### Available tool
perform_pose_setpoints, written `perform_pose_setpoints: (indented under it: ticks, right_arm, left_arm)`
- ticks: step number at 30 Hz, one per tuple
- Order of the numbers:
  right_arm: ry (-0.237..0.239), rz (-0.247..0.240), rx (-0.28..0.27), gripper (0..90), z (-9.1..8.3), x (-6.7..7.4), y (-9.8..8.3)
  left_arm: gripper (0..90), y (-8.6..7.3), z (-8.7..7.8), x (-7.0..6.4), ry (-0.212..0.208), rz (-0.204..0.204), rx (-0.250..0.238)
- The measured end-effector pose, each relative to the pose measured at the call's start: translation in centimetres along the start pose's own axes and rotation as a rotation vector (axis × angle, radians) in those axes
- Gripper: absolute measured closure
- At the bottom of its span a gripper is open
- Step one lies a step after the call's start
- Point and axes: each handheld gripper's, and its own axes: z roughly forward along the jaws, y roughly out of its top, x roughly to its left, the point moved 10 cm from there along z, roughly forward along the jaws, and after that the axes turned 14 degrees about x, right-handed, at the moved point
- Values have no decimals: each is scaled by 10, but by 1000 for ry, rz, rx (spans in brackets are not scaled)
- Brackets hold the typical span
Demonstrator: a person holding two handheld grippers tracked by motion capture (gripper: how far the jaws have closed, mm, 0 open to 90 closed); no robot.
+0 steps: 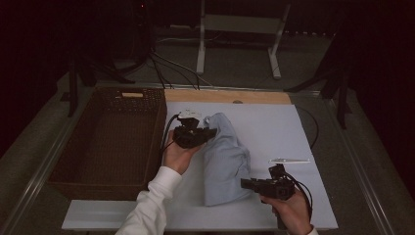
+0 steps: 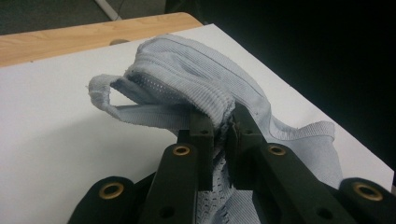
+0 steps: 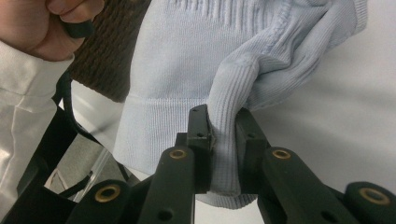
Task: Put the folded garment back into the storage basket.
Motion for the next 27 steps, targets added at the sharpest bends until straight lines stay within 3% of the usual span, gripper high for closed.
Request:
perform_pose_setpoints:
  ticks: [13, 27]
  right_arm:
    - [19, -23, -6, 805, 3, 13, 12]
    - [41, -42, -17, 805, 8, 31, 28]
  left_arm:
    - [830, 11, -18, 4, -12, -8, -19]
    - [832, 25, -36, 8, 6, 0, -45]
